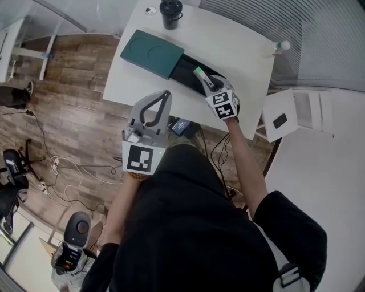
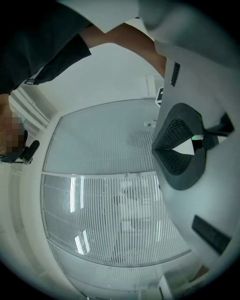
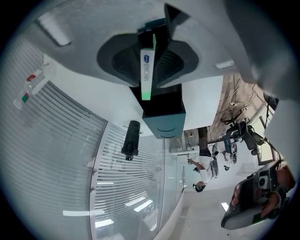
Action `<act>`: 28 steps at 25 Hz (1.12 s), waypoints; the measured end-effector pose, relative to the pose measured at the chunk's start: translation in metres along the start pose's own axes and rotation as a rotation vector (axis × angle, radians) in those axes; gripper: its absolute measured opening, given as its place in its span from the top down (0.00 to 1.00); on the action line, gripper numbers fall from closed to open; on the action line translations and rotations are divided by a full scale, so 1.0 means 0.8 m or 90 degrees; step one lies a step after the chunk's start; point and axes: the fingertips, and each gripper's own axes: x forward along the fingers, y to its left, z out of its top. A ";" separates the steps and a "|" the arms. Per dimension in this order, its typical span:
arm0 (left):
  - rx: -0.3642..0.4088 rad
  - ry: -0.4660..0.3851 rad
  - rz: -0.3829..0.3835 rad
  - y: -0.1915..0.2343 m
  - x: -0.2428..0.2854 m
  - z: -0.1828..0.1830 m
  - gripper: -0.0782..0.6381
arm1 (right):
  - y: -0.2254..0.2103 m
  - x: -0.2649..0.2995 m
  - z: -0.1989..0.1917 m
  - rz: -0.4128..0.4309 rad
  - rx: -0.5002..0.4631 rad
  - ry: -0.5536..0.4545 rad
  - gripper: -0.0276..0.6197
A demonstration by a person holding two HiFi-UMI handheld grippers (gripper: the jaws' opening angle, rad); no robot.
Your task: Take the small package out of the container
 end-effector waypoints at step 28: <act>-0.007 0.000 0.027 0.004 -0.007 -0.007 0.89 | 0.013 0.068 -0.055 0.072 0.018 0.123 0.70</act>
